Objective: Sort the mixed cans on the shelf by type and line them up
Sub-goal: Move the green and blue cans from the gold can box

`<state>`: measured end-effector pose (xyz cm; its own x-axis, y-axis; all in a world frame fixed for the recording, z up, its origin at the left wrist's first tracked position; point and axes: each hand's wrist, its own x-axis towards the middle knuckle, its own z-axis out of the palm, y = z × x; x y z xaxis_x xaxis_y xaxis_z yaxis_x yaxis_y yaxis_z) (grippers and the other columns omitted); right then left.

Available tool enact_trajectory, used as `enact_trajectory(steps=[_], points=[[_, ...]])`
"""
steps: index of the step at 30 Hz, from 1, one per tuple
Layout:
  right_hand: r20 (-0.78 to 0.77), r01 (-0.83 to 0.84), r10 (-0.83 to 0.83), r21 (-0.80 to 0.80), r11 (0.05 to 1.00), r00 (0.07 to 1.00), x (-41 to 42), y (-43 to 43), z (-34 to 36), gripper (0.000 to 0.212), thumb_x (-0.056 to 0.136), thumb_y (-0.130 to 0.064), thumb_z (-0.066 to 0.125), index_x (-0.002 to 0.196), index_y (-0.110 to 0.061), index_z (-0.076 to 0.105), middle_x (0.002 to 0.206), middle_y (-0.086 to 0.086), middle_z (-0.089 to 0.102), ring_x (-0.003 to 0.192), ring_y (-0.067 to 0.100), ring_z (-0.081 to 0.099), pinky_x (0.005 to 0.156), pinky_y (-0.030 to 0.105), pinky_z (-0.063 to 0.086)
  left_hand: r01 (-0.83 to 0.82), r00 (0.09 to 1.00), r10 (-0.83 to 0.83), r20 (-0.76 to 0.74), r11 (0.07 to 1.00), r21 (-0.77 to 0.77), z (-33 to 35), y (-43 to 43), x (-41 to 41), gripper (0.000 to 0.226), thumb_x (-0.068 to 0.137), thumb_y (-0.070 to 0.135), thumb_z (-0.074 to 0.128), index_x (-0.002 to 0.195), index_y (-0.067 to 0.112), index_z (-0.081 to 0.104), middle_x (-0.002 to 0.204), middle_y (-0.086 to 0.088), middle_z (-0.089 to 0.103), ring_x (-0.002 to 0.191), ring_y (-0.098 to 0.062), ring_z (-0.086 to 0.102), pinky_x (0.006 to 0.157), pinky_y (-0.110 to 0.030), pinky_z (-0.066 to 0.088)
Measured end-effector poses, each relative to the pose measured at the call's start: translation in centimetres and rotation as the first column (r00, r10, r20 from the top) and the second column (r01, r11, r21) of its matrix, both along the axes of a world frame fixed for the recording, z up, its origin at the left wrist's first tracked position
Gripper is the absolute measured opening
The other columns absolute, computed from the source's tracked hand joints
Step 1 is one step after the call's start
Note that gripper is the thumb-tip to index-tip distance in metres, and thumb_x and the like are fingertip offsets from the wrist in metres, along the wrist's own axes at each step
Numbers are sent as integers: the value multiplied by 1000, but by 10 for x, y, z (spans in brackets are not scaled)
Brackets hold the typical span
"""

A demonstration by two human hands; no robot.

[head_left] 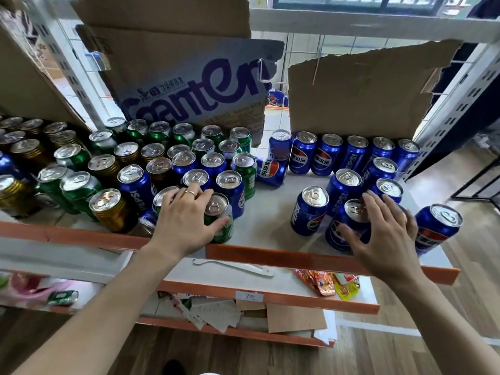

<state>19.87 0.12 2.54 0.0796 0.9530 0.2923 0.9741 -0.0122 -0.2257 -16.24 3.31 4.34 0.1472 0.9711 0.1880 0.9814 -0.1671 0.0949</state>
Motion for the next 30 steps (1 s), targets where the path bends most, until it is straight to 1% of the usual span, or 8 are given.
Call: enact_trajectory(steps=[2,6,8,13,16,19,23,30], points=[[-53,-33,37,75,997,998,-8,3,14,77,85,-59,48,147,-15,37,155,5,39,148,23,22,119,52,5,10,1000,-10,-25,1000,-3,2,2,-1,85,79,75,33,125,11,64,110,-7,63,106,-29,59,100,-46,37],[-61,-179,190,157,971,980,-39,22,44,70,88,-56,47,145,-16,43,150,2,46,144,20,30,119,53,12,25,1000,-25,-13,999,-31,11,4,-5,88,82,77,28,133,12,58,129,-7,62,121,-27,55,102,-46,38],[-75,-222,234,141,965,969,-57,34,51,68,88,-54,47,145,-16,43,147,3,49,142,20,35,119,53,14,23,1000,-23,11,1000,-10,17,5,-12,83,86,75,28,134,13,56,131,-5,62,122,-24,54,101,-44,38],[-74,-283,290,99,954,954,-96,55,59,66,88,-52,48,142,-16,47,142,5,54,136,23,44,118,49,20,-3,997,-2,74,998,59,36,10,-45,69,92,65,31,129,14,59,125,-4,63,118,-25,55,97,-44,41],[-89,-308,316,92,947,945,-119,64,63,63,88,-49,51,142,-17,47,142,4,55,135,23,45,117,47,22,-58,993,48,112,995,80,47,15,-73,68,92,64,30,130,15,58,128,-5,61,120,-27,54,99,-47,40],[-100,-332,339,80,940,936,-143,71,65,55,91,-40,61,140,-17,51,141,4,56,133,24,46,116,44,21,-127,983,116,142,989,74,54,17,-103,67,91,63,32,131,16,57,131,-6,59,124,-29,52,103,-48,39],[-109,-376,384,89,923,917,-176,77,65,49,90,-33,65,136,-17,55,137,4,59,130,25,49,114,46,24,-185,973,172,154,980,70,55,16,-137,65,89,60,37,131,15,58,132,-7,59,126,-29,51,104,-51,42],[-119,-373,376,47,927,919,-216,92,66,50,88,-26,68,136,-18,55,136,5,60,130,27,48,114,44,24,-188,975,181,132,981,39,48,29,-169,64,86,59,46,133,16,57,130,-7,61,122,-29,54,102,-49,43]])
